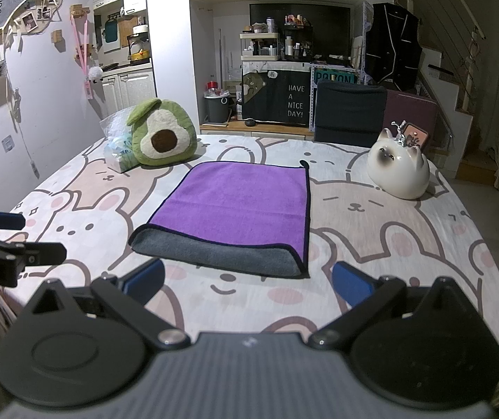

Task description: Fold towel

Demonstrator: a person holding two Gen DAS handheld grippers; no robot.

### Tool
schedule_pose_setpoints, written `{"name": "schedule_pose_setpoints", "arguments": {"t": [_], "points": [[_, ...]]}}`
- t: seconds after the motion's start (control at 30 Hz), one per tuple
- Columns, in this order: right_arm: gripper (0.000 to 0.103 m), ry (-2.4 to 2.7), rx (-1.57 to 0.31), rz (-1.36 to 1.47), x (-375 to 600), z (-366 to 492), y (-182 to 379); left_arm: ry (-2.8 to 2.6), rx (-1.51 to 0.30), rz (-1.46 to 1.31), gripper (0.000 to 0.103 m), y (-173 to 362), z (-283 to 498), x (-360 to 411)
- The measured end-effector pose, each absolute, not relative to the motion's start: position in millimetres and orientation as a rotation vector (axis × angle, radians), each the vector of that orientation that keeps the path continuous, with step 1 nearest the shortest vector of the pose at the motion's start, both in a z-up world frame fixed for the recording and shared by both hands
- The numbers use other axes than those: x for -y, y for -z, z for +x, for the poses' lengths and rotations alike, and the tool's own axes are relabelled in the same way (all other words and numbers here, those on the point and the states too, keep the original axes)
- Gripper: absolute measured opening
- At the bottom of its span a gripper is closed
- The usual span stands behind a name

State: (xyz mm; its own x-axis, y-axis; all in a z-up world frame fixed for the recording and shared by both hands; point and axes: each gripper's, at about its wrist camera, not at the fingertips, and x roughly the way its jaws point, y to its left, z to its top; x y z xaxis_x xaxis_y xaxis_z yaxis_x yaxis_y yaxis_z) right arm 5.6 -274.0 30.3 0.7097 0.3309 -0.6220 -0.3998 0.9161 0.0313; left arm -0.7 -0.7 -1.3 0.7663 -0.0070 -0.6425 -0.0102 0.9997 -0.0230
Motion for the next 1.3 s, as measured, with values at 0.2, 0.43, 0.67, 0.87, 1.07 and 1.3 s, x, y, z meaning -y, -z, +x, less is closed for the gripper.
{"name": "schedule_pose_setpoints", "arguments": {"t": [0.2,0.43,0.67,0.87,1.07,1.3], "points": [[0.103,-0.406,-0.668,-0.108,274,5,-30,-0.002,-0.698,-0.025,0.103,1,-1,1],[0.103,-0.403,-0.667,-0.110,275,5,-29,-0.002,-0.697,-0.023,0.103,1,-1,1],[0.103,-0.381,-0.644,-0.104,277,1,-32,-0.005,-0.688,-0.031,0.103,0,0,-3],[0.103,-0.380,-0.646,-0.125,274,2,-32,-0.025,-0.683,-0.020,0.103,-5,5,-4],[0.103,-0.383,-0.662,-0.125,274,7,-32,-0.038,-0.679,-0.007,0.103,-7,11,-3],[0.103,-0.365,-0.678,-0.130,272,14,-31,-0.048,-0.686,0.023,0.103,-7,21,-1]]}}
